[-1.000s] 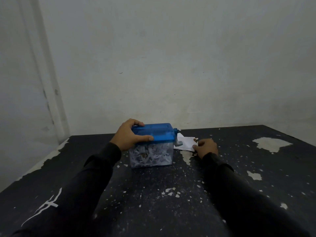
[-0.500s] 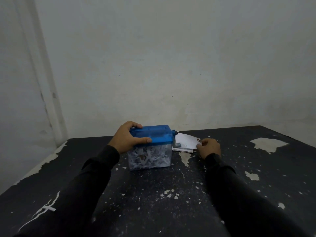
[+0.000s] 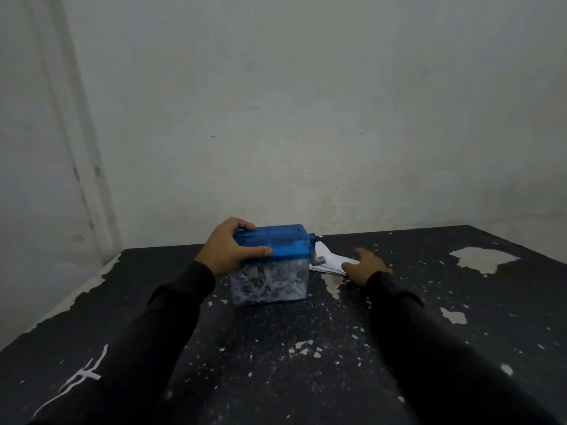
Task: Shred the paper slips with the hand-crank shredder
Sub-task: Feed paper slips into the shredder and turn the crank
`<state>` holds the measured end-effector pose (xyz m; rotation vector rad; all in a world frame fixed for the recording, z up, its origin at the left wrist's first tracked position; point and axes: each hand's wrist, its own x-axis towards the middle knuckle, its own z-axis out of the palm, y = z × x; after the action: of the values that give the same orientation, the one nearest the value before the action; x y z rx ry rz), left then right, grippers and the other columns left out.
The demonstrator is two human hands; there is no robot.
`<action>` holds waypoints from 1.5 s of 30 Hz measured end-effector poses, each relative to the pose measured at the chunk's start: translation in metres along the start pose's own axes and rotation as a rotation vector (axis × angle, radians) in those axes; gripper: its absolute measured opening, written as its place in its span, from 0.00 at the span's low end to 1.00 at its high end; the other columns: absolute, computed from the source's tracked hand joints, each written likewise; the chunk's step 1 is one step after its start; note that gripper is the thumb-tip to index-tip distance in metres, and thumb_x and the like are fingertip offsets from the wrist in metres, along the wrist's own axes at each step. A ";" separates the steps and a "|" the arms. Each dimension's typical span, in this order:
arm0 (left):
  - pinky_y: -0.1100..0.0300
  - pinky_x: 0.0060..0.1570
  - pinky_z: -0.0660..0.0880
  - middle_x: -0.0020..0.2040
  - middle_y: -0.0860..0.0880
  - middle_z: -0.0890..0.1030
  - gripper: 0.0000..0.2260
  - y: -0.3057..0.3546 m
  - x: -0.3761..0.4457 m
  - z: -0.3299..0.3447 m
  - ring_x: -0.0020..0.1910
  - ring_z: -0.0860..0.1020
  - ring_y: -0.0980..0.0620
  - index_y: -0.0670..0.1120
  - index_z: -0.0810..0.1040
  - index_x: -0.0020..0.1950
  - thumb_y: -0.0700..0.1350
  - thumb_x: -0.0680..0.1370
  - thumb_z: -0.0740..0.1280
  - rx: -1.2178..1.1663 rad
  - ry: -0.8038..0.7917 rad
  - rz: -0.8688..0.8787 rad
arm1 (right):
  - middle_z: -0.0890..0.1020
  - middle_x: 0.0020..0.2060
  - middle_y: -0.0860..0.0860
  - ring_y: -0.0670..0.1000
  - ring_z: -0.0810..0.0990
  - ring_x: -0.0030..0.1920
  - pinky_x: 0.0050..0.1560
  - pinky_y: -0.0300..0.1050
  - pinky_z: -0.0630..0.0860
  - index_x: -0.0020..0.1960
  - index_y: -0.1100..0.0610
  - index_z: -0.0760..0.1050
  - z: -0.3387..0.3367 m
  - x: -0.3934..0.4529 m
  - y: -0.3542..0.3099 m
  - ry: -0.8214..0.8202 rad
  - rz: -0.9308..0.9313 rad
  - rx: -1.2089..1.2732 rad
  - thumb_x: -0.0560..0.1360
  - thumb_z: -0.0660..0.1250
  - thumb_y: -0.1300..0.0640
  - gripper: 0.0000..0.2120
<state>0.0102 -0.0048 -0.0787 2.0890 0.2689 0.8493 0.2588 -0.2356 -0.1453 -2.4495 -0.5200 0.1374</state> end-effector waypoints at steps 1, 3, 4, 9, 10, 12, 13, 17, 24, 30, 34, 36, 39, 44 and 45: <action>0.56 0.52 0.82 0.59 0.50 0.80 0.36 0.000 0.000 -0.001 0.55 0.81 0.52 0.50 0.79 0.55 0.66 0.54 0.82 -0.004 0.002 -0.002 | 0.73 0.72 0.53 0.59 0.73 0.69 0.72 0.57 0.66 0.75 0.48 0.67 0.000 0.004 -0.002 -0.007 0.004 -0.040 0.74 0.66 0.39 0.32; 0.57 0.51 0.82 0.59 0.50 0.80 0.36 0.000 0.000 -0.001 0.55 0.81 0.52 0.50 0.79 0.55 0.66 0.54 0.82 -0.008 -0.002 -0.006 | 0.76 0.69 0.53 0.58 0.75 0.67 0.70 0.57 0.69 0.73 0.48 0.71 0.000 0.011 -0.003 -0.021 0.010 -0.142 0.72 0.67 0.35 0.33; 0.57 0.51 0.82 0.59 0.50 0.79 0.36 -0.001 0.001 -0.002 0.55 0.81 0.52 0.50 0.79 0.56 0.66 0.55 0.82 -0.005 -0.002 -0.006 | 0.77 0.67 0.53 0.58 0.76 0.66 0.69 0.57 0.71 0.71 0.48 0.73 0.001 0.014 -0.003 -0.017 0.004 -0.174 0.71 0.68 0.34 0.32; 0.58 0.50 0.82 0.59 0.50 0.80 0.35 -0.002 0.001 -0.001 0.54 0.81 0.53 0.50 0.79 0.56 0.65 0.55 0.82 0.000 0.001 0.005 | 0.81 0.62 0.52 0.56 0.79 0.61 0.63 0.54 0.77 0.67 0.51 0.78 0.000 0.009 0.001 0.098 -0.065 -0.150 0.72 0.73 0.40 0.27; 0.57 0.50 0.82 0.59 0.50 0.80 0.35 -0.002 0.001 -0.001 0.54 0.81 0.52 0.50 0.79 0.56 0.64 0.56 0.83 -0.003 0.004 0.001 | 0.82 0.61 0.52 0.55 0.79 0.61 0.63 0.53 0.77 0.66 0.51 0.79 -0.001 0.007 0.001 0.109 -0.075 -0.163 0.73 0.73 0.41 0.25; 0.58 0.49 0.82 0.59 0.50 0.80 0.33 -0.002 0.001 0.000 0.54 0.81 0.52 0.50 0.79 0.56 0.62 0.58 0.84 -0.001 0.005 -0.001 | 0.82 0.61 0.52 0.56 0.79 0.62 0.64 0.54 0.75 0.65 0.51 0.79 -0.002 0.005 0.001 0.111 -0.082 -0.192 0.75 0.72 0.42 0.22; 0.59 0.48 0.82 0.59 0.49 0.80 0.32 -0.002 0.002 0.000 0.54 0.81 0.52 0.50 0.79 0.56 0.60 0.59 0.85 0.003 0.005 -0.002 | 0.81 0.62 0.52 0.56 0.78 0.63 0.66 0.56 0.74 0.65 0.50 0.79 -0.002 0.004 0.001 0.109 -0.087 -0.204 0.76 0.71 0.42 0.21; 0.60 0.48 0.82 0.59 0.49 0.80 0.35 -0.004 0.002 -0.001 0.54 0.81 0.52 0.50 0.79 0.56 0.64 0.56 0.84 -0.002 0.002 -0.001 | 0.82 0.60 0.52 0.56 0.77 0.62 0.66 0.57 0.74 0.62 0.51 0.81 -0.001 0.000 -0.001 0.182 -0.134 -0.157 0.76 0.72 0.50 0.15; 0.60 0.48 0.81 0.58 0.51 0.80 0.35 -0.003 0.001 -0.001 0.54 0.81 0.53 0.51 0.79 0.55 0.65 0.55 0.82 0.011 0.003 0.012 | 0.86 0.45 0.55 0.53 0.82 0.44 0.53 0.50 0.81 0.47 0.56 0.83 -0.004 0.002 0.000 0.269 -0.164 0.255 0.73 0.72 0.60 0.03; 0.60 0.48 0.81 0.58 0.51 0.80 0.35 -0.004 0.002 -0.002 0.54 0.81 0.53 0.51 0.79 0.55 0.66 0.55 0.82 0.004 -0.001 0.014 | 0.84 0.52 0.56 0.52 0.78 0.46 0.49 0.42 0.72 0.55 0.60 0.82 -0.009 0.003 -0.003 0.302 -0.229 0.286 0.75 0.71 0.60 0.10; 0.62 0.48 0.81 0.58 0.51 0.80 0.35 -0.003 0.002 -0.001 0.54 0.81 0.54 0.51 0.79 0.55 0.66 0.55 0.82 0.006 0.005 0.018 | 0.84 0.53 0.57 0.53 0.79 0.46 0.49 0.44 0.75 0.49 0.56 0.80 -0.001 0.006 0.003 0.200 -0.157 0.199 0.77 0.67 0.61 0.04; 0.61 0.48 0.81 0.59 0.50 0.80 0.36 -0.003 0.001 -0.001 0.54 0.81 0.53 0.50 0.79 0.56 0.66 0.55 0.82 -0.004 0.000 0.015 | 0.84 0.51 0.57 0.55 0.81 0.48 0.53 0.49 0.79 0.47 0.56 0.80 0.003 0.006 0.007 0.166 -0.119 0.140 0.77 0.65 0.61 0.05; 0.60 0.49 0.81 0.59 0.50 0.80 0.36 -0.004 0.001 -0.001 0.54 0.81 0.53 0.50 0.79 0.56 0.66 0.55 0.82 -0.006 -0.004 0.015 | 0.84 0.53 0.58 0.57 0.81 0.52 0.58 0.54 0.80 0.52 0.59 0.82 0.004 0.009 0.010 0.171 -0.109 0.042 0.76 0.66 0.62 0.08; 0.64 0.47 0.80 0.60 0.49 0.79 0.32 -0.002 0.001 0.000 0.54 0.81 0.54 0.48 0.79 0.56 0.60 0.60 0.84 -0.013 -0.010 0.023 | 0.79 0.64 0.55 0.58 0.77 0.63 0.64 0.54 0.76 0.67 0.54 0.75 0.005 0.010 0.003 0.092 -0.107 -0.133 0.75 0.73 0.46 0.24; 0.64 0.46 0.80 0.60 0.49 0.79 0.30 -0.002 0.001 0.000 0.54 0.81 0.54 0.47 0.79 0.57 0.58 0.61 0.84 -0.013 -0.010 0.022 | 0.79 0.64 0.54 0.58 0.77 0.63 0.64 0.54 0.76 0.68 0.53 0.75 0.006 0.011 0.001 0.073 -0.096 -0.162 0.74 0.73 0.43 0.26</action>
<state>0.0114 -0.0037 -0.0797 2.0868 0.2342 0.8515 0.2677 -0.2290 -0.1505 -2.5691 -0.6368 -0.0356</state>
